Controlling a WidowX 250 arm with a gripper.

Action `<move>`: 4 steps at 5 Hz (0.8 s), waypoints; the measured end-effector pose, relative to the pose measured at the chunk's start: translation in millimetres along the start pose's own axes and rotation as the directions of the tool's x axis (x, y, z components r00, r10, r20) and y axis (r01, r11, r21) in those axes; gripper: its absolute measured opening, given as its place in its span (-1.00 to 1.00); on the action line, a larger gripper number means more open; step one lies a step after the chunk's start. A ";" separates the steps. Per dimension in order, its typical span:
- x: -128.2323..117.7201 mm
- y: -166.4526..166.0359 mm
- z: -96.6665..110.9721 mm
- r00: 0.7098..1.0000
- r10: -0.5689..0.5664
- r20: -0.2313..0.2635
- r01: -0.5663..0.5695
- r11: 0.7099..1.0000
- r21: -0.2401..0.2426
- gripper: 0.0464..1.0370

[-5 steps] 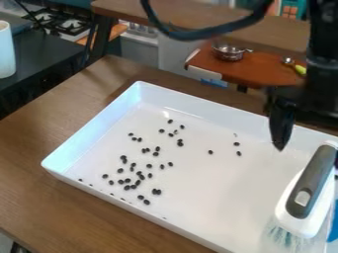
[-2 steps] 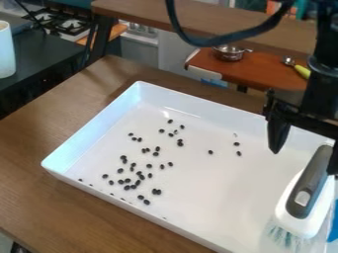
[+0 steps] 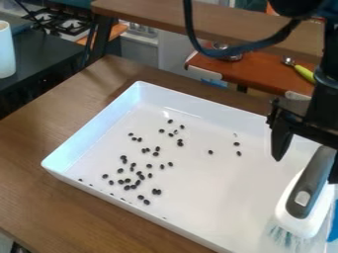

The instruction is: Sweep into pile

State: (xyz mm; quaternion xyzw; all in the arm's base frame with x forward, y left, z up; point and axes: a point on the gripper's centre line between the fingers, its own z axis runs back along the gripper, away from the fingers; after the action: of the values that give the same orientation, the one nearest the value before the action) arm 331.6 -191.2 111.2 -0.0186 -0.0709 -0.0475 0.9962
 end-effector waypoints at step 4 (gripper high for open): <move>-0.4 -7.7 -39.8 0.999 0.005 -0.043 -0.001 0.996 0.090 0.85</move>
State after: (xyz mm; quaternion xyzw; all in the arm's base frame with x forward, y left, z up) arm 336.0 -200.5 72.0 0.0274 -0.0513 -0.0430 0.9974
